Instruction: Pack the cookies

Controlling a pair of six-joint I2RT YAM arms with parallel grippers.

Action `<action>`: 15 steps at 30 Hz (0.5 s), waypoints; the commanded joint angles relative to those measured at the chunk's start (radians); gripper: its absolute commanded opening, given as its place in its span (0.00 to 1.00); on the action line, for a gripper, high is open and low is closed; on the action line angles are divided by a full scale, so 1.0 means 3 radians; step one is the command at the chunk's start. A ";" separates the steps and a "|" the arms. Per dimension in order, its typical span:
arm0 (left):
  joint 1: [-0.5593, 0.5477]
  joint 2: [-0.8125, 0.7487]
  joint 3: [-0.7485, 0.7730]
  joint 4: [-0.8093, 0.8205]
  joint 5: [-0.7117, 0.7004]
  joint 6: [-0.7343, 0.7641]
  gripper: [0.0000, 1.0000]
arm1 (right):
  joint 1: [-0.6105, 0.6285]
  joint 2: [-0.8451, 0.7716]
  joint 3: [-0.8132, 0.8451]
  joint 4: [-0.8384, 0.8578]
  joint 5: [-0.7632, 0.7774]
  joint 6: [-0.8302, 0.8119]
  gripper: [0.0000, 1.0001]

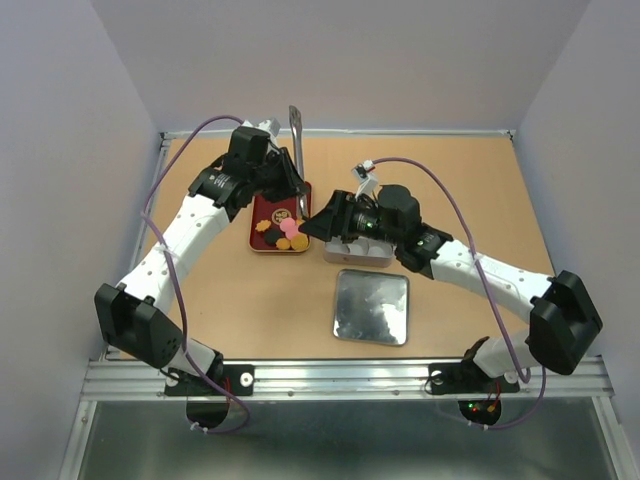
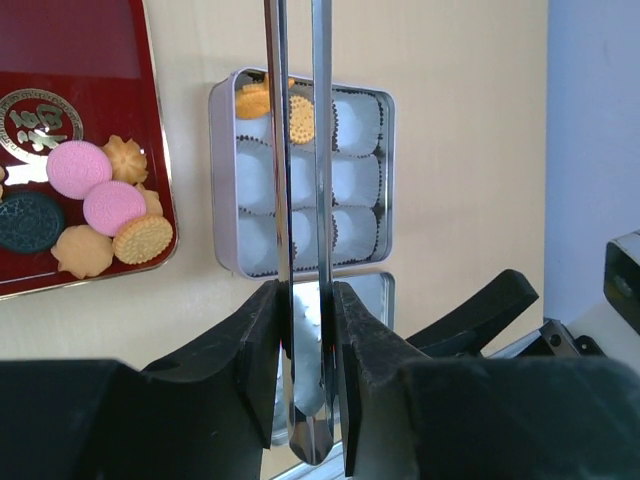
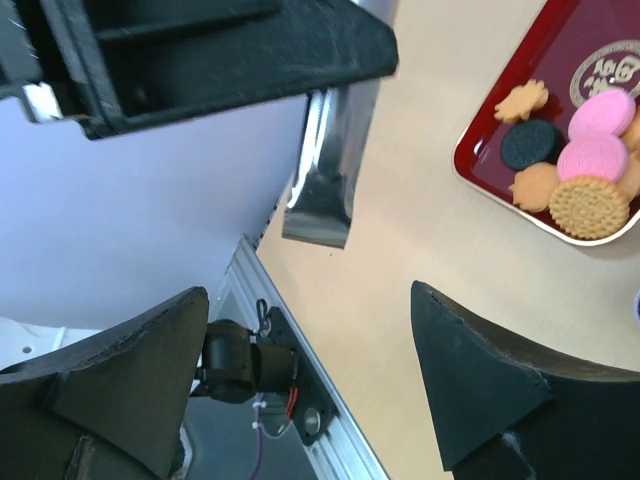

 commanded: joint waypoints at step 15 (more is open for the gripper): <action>-0.0079 -0.0140 -0.0115 0.0175 0.0242 -0.0043 0.00 | 0.0001 0.0313 0.0348 0.0240 0.0255 -0.0132 0.85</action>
